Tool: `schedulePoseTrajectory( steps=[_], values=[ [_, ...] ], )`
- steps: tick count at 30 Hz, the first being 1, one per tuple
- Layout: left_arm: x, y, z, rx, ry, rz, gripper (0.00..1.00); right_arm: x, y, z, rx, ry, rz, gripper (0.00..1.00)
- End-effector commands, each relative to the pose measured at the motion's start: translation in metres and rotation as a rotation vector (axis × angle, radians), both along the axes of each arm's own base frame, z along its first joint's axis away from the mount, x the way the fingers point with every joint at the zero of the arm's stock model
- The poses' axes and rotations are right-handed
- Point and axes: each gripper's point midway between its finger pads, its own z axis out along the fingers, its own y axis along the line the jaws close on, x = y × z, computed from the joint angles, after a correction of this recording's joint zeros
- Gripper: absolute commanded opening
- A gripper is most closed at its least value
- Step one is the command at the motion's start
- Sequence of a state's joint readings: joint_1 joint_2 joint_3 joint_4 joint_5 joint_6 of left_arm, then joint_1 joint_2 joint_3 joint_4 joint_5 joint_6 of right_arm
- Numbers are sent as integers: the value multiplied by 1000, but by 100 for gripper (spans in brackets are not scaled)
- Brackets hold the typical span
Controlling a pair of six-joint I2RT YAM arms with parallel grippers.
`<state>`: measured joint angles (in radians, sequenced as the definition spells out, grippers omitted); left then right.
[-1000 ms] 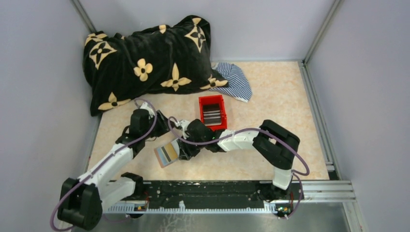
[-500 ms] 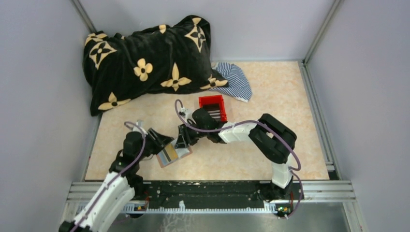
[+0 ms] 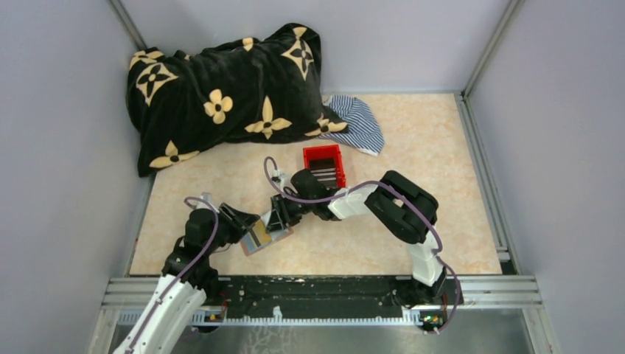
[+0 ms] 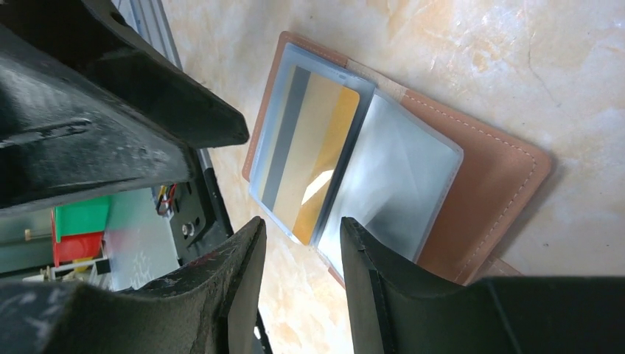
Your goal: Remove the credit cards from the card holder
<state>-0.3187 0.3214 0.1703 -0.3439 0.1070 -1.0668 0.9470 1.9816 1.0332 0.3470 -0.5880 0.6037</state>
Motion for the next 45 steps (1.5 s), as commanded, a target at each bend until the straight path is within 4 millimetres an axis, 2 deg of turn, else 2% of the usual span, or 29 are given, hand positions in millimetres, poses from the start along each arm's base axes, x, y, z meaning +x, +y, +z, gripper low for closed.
schedulePoseTrajectory(
  steps=[1, 7, 21, 28, 38, 39, 45],
  values=[
    [-12, 2, -12, 5, 103, 9, 50, 4, 16, 17, 72, -36, 22, 43],
    [-20, 18, -19, 111, 187, 40, 52, 6, 16, 10, 57, -31, 20, 43],
    [-25, 9, -50, 100, 256, -3, 52, 8, 21, -2, 14, -31, 26, 43],
    [-28, 10, -62, 103, 272, -6, 51, 1, 28, -3, 15, -22, 50, 42],
    [-30, 8, -71, 91, 272, -13, 50, -7, 34, -7, 22, 9, 66, 39],
    [-30, 8, -72, 89, 273, -14, 50, -7, 34, -6, 26, 14, 65, 36],
    [-31, 6, -74, 82, 271, -22, 49, -8, 33, -11, 19, 21, 65, 0]
  ],
)
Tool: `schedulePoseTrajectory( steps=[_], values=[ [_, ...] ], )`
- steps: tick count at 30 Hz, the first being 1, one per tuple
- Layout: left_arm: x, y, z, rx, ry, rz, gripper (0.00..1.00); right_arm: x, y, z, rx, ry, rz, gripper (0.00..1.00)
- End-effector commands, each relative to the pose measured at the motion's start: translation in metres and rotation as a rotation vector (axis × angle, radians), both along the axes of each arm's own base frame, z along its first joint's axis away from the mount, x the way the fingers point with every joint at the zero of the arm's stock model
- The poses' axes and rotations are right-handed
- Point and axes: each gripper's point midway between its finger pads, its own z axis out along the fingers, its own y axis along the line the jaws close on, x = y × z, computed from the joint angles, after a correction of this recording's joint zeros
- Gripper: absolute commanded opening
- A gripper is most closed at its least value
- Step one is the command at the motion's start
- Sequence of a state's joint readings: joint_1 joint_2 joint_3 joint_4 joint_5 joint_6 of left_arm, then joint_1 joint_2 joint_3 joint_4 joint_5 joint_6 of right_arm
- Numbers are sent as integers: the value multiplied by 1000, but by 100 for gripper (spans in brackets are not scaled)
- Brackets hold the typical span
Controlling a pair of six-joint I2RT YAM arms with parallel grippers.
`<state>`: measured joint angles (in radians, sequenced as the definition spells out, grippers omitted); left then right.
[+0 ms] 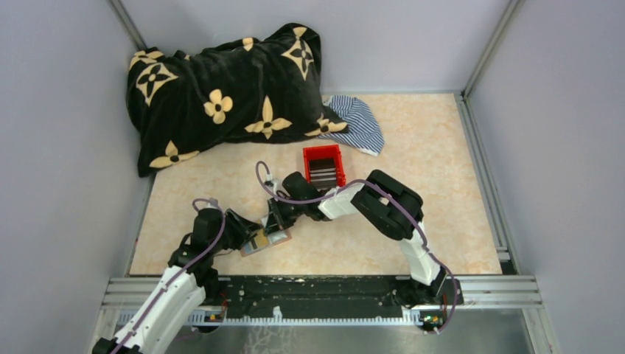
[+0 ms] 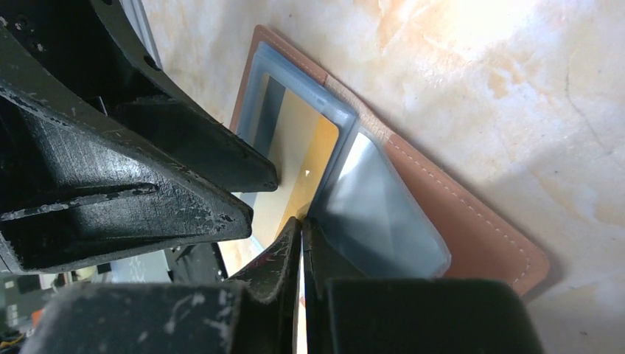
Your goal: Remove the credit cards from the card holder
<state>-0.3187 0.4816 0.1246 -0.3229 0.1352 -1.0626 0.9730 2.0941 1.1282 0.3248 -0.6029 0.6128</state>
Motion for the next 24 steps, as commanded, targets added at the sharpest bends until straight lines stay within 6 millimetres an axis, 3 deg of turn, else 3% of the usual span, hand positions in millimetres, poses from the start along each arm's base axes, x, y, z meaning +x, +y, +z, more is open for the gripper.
schedulePoseTrajectory(
  steps=[1, 8, 13, 19, 24],
  values=[
    [-17, 7, -26, 38, 90, 3, 49, -4, 13, 10, 46, -16, 32, 0],
    [-15, 8, -25, 43, 80, 6, 50, -2, 9, 13, 58, -17, 15, 0],
    [-10, 7, -17, 35, 49, 10, 50, 9, -6, 24, 52, -51, -35, 0],
    [-4, 4, -6, 25, 12, 4, 51, 20, -24, 20, 33, -49, -75, 0],
    [-2, 3, -2, 20, -6, 2, 56, 18, -22, 22, 42, -35, -59, 0]
  ],
)
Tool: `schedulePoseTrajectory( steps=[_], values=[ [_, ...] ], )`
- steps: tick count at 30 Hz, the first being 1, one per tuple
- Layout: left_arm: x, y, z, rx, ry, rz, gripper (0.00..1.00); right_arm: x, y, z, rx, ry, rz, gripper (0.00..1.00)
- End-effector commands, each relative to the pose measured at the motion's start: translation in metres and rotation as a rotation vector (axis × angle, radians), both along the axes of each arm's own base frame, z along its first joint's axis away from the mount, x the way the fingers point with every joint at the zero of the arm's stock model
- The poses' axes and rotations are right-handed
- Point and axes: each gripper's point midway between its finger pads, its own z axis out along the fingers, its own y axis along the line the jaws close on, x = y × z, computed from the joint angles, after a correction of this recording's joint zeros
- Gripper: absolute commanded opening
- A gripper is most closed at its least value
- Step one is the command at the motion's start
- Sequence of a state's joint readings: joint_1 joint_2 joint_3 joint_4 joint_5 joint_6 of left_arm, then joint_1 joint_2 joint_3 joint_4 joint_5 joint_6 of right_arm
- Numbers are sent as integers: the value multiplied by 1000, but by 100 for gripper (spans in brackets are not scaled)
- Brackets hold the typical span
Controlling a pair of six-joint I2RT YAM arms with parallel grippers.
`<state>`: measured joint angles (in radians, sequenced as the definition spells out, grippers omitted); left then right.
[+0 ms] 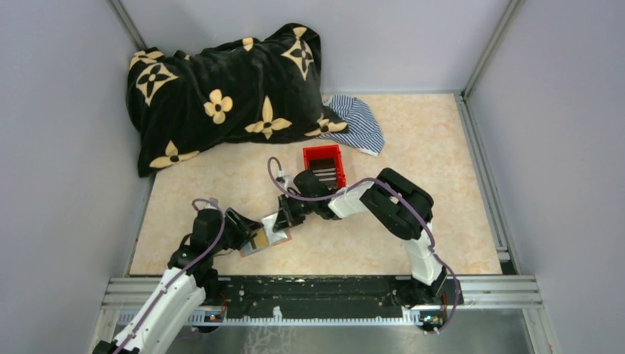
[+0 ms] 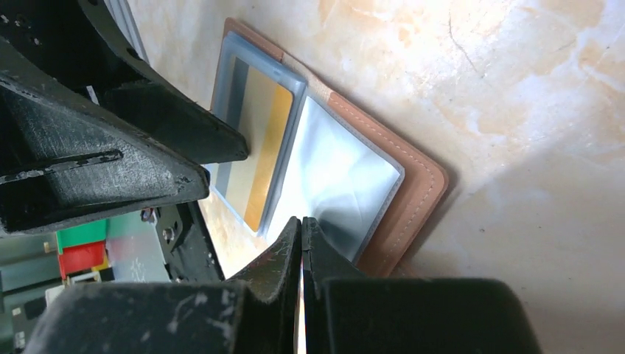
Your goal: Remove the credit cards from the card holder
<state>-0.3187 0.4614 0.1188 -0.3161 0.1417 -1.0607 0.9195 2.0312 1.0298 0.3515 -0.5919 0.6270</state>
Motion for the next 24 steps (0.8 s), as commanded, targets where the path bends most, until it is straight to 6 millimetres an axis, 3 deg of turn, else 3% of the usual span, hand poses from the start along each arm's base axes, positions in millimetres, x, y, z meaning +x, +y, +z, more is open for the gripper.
schedulePoseTrajectory(
  steps=[1, 4, 6, 11, 15, 18, 21, 24],
  values=[
    [-3, 5, -6, 27, 15, 9, 56, 4, 7, 23, 57, -42, 20, 5],
    [-7, 3, -14, 10, 34, 9, 55, -1, 14, 19, 40, -35, 44, 33],
    [-6, -1, -11, -10, 15, -7, 54, -3, 16, 18, 33, -40, 49, 39],
    [12, 0, 32, 38, -112, -34, 51, -2, 15, 14, 26, -42, 39, 39],
    [24, 23, 59, 215, -126, -2, 54, -3, 16, 14, 28, -41, 43, 38],
    [21, 41, 56, 320, -29, 43, 55, -2, 18, 17, 39, -39, 51, 37],
    [18, 42, 38, 350, 76, 36, 55, -2, 22, 20, 49, -37, 64, 37],
    [4, 42, 19, 364, 221, 33, 44, -1, 27, 21, 53, -35, 83, 36]
  ],
)
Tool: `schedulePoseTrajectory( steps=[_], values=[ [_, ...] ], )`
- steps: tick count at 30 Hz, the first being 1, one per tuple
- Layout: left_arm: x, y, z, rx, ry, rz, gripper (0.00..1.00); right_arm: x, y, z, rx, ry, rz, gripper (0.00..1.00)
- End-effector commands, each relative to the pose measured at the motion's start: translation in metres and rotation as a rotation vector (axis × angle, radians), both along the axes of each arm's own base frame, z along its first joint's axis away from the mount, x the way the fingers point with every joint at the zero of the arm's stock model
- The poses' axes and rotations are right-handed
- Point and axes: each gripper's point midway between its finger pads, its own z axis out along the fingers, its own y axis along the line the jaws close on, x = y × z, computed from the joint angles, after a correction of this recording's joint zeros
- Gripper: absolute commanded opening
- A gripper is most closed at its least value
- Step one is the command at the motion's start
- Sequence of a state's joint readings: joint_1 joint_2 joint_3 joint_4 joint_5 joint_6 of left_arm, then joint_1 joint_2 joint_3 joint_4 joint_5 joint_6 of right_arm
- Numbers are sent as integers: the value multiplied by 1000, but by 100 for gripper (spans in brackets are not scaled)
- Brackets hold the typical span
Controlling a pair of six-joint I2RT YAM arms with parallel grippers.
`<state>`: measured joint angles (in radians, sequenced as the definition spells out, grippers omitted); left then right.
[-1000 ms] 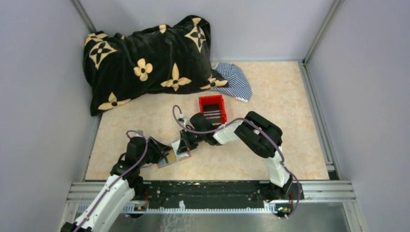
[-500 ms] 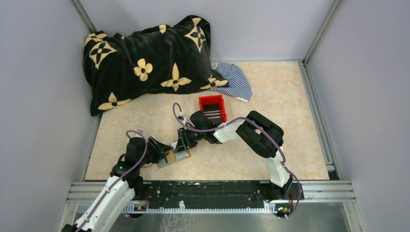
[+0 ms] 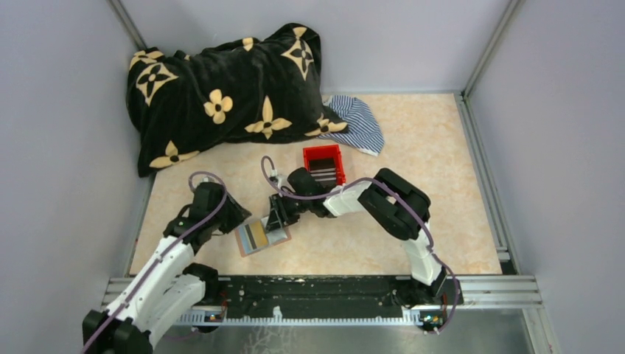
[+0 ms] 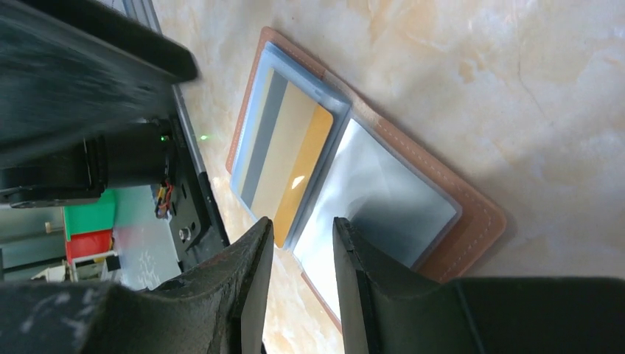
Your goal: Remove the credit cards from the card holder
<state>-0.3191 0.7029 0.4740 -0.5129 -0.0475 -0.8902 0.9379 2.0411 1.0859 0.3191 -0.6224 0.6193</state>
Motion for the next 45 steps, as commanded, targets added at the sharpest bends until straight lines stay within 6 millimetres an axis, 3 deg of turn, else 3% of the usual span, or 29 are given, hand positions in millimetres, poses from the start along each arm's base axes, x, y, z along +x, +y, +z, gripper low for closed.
schedulePoseTrajectory(
  steps=[1, 4, 10, 17, 21, 34, 38, 42, 45],
  values=[
    [-35, 13, -43, 92, 255, 32, 37, 4, 15, 10, 33, -33, 45, 36],
    [-45, 7, -52, 41, 290, 47, 28, 5, 19, 9, 44, -30, 59, 36],
    [-51, 14, -49, 36, 297, 109, 36, 4, 21, 9, 76, -9, 78, 35],
    [-73, 19, -90, 110, 441, 151, 38, -2, 20, 7, 96, 36, 89, 35],
    [-80, 19, -104, 106, 474, 156, 37, -1, 18, 6, 95, 35, 87, 35],
    [-69, 16, -101, 101, 408, 121, 34, 1, 21, 3, 90, 46, 76, 34],
    [-69, 15, -101, 102, 400, 107, 33, 2, 24, 12, 121, 38, 71, 34],
    [-68, 15, -101, 109, 400, 100, 33, 3, 30, 26, 175, 46, 71, 31],
    [-66, 14, -100, 106, 391, 94, 33, 2, 33, 21, 163, 61, 79, 19]
  ],
)
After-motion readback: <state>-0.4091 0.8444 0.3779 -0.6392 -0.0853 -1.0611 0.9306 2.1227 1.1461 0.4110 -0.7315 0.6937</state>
